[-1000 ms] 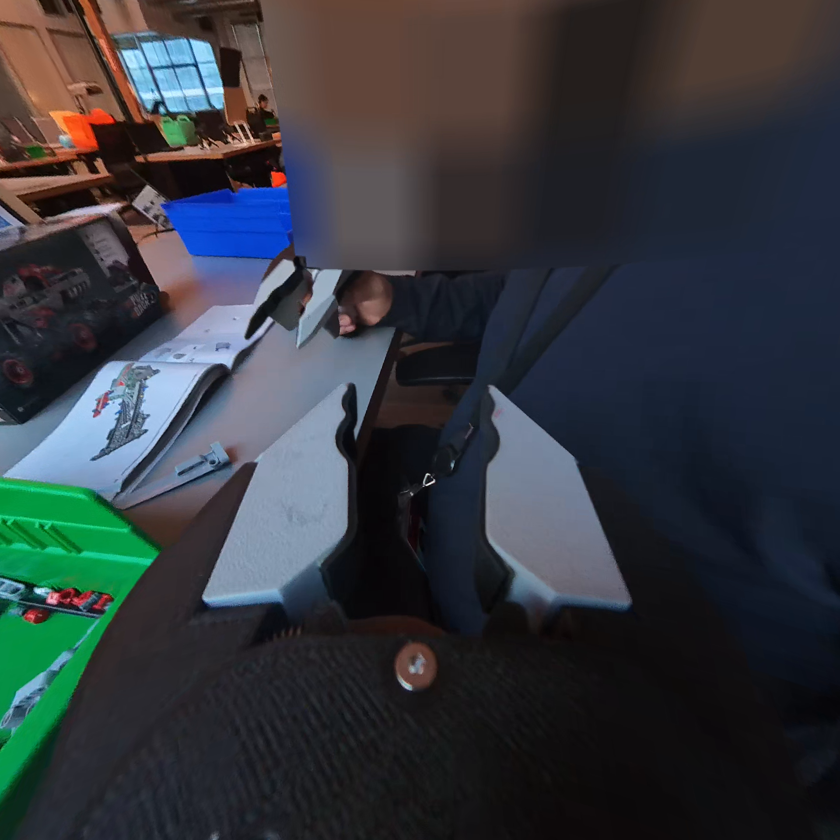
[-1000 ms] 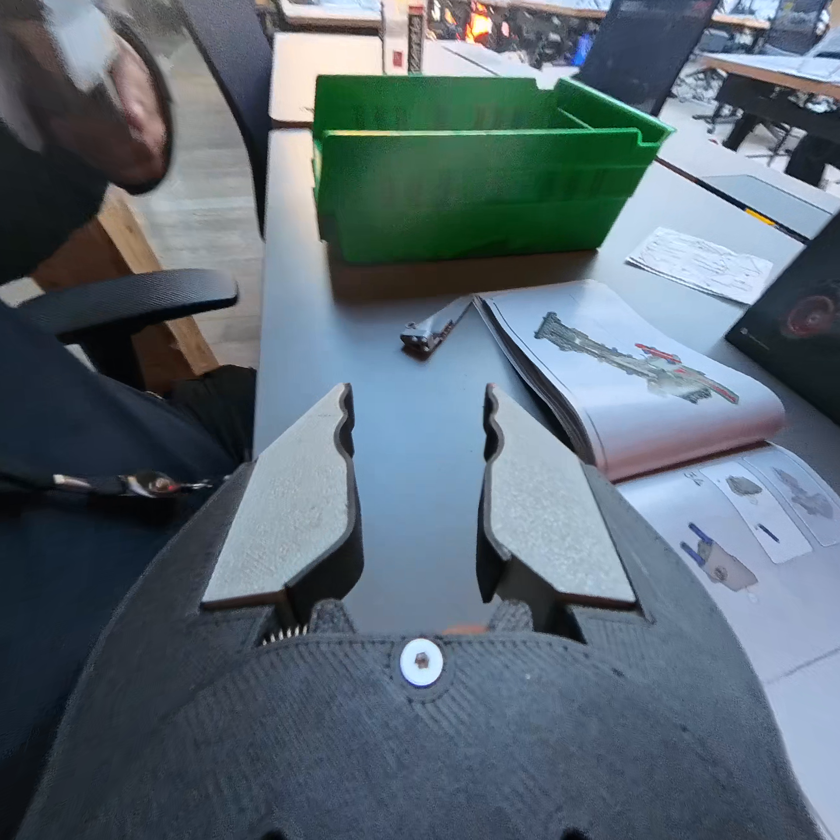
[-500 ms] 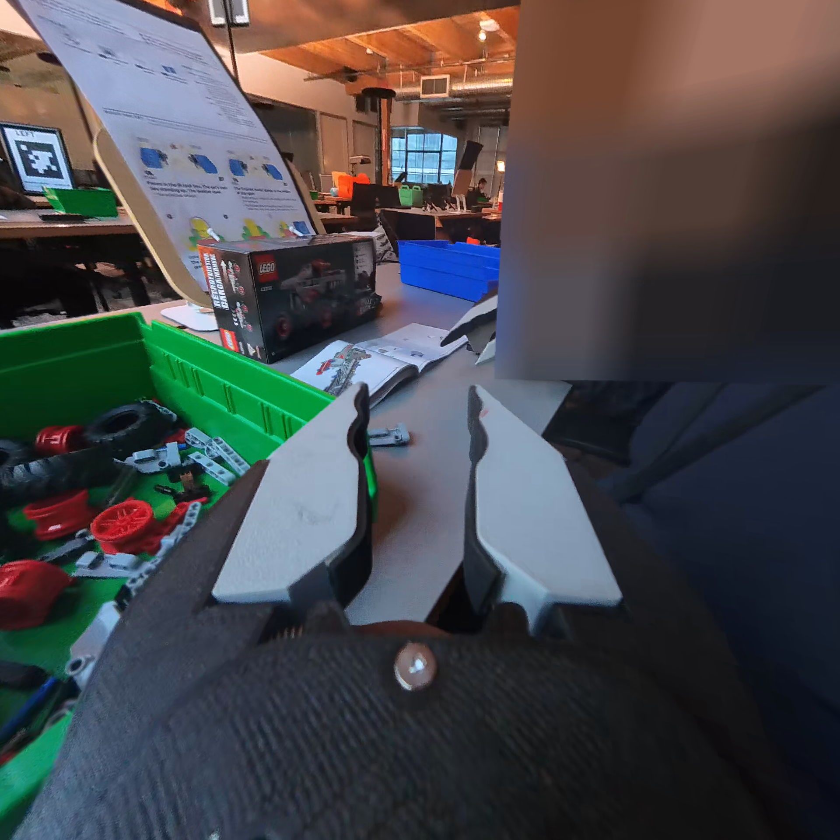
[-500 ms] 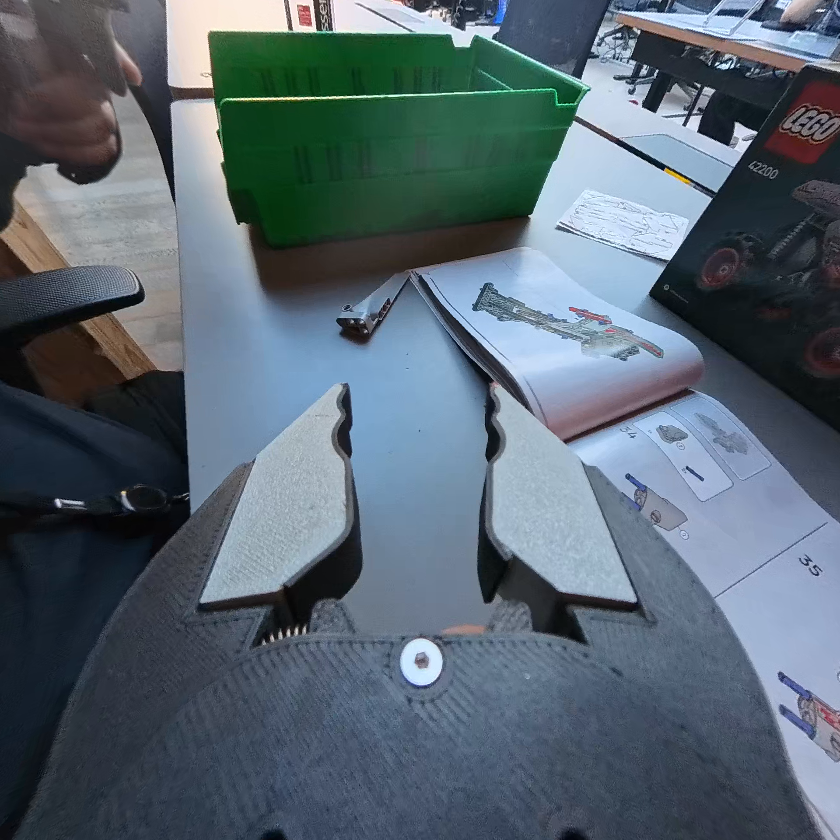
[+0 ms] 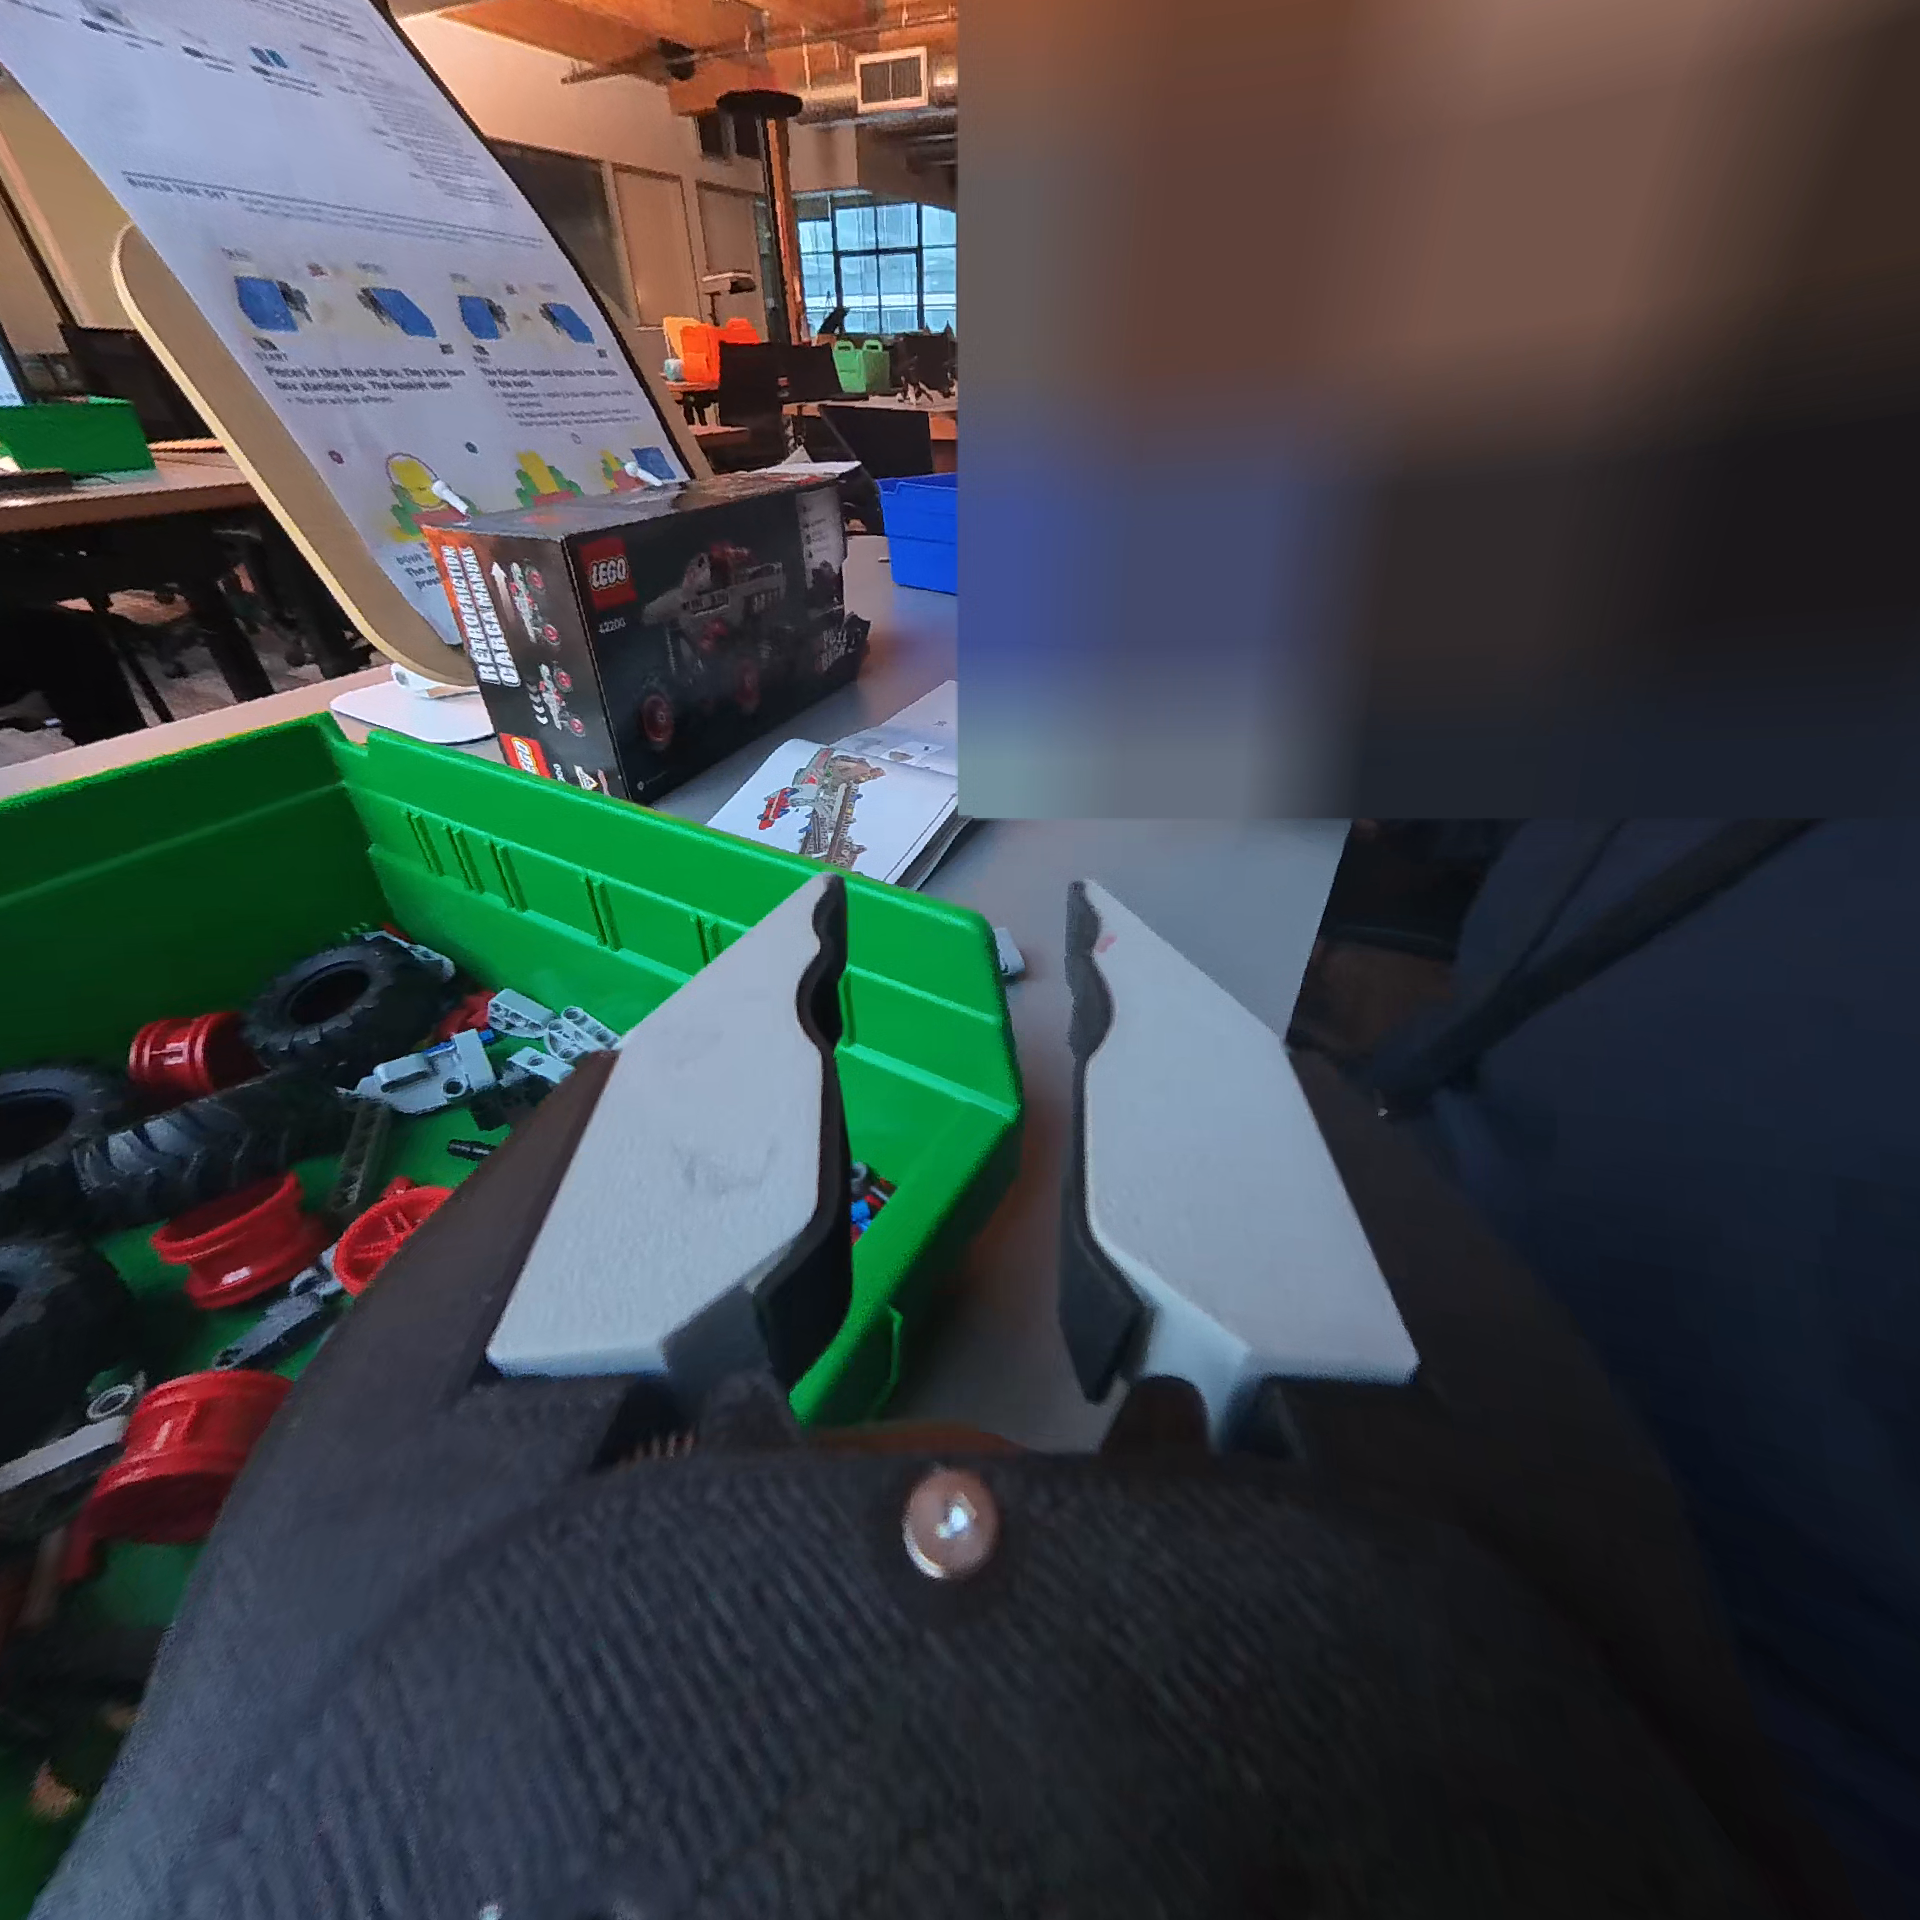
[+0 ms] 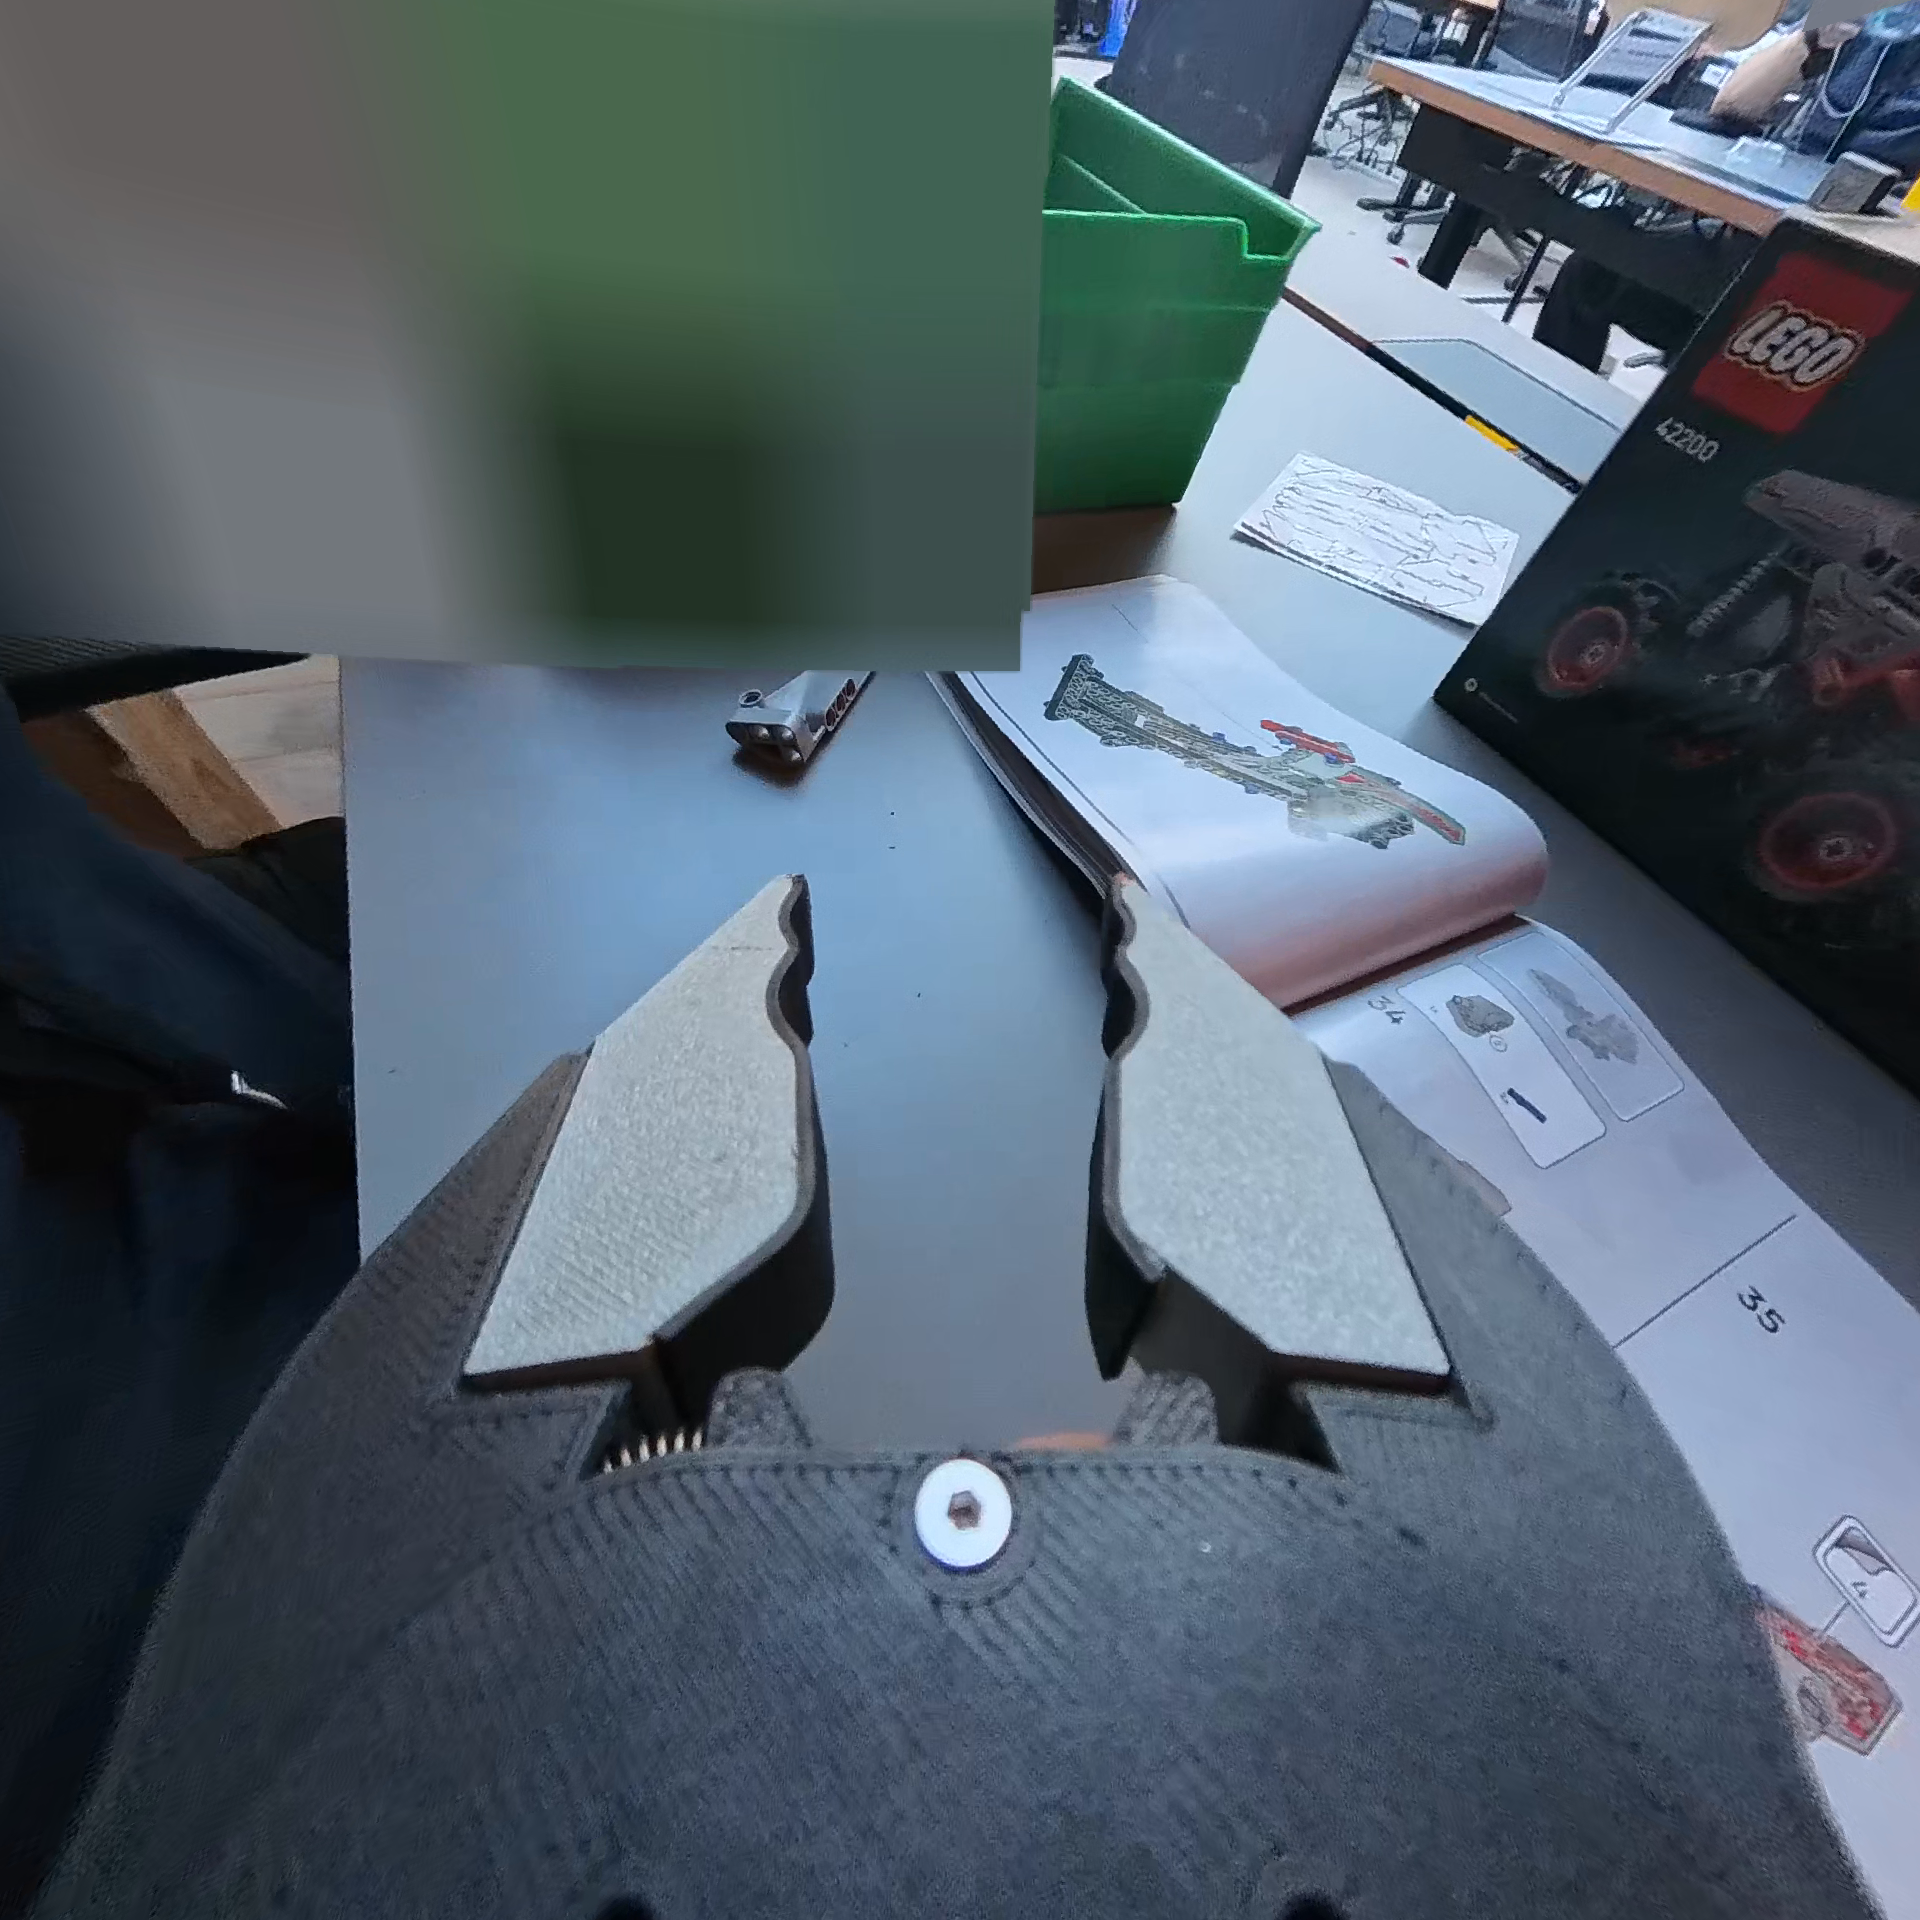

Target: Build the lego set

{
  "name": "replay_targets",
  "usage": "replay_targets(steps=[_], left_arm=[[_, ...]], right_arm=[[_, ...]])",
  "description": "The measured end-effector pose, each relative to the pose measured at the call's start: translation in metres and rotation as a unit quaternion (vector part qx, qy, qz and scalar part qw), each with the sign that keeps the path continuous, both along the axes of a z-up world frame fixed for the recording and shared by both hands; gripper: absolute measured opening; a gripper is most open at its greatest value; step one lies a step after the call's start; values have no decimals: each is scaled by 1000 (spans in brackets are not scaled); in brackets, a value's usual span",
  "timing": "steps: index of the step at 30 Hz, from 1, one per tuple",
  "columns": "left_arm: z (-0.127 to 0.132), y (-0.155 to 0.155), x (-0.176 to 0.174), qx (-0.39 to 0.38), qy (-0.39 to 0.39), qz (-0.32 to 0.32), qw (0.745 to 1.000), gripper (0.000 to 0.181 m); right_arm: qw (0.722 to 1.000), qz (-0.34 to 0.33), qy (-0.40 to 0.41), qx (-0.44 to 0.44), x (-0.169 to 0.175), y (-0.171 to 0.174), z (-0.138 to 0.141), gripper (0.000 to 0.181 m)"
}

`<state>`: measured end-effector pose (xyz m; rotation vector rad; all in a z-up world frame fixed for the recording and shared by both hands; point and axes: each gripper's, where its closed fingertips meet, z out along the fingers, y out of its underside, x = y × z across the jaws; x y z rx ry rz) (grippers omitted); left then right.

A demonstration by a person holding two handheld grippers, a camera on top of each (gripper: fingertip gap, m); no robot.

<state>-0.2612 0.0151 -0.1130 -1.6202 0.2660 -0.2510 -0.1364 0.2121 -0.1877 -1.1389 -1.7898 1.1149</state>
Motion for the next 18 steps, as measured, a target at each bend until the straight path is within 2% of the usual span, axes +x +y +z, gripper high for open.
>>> replay_targets(steps=[6, 10, 18], left_arm=[[5, -1, -5, 12, 3, 20, 1000, 36], [0, -3, -15, 8, 6, 59, 998, 32], [6, -1, -22, 1, 16, 78, 997, 30]], right_arm=[[997, 26, 67, 35, 8, -18, 20, 45], [994, 35, 91, 57, 14, -23, 25, 25], [994, 32, 84, 65, 14, -22, 23, 24]])
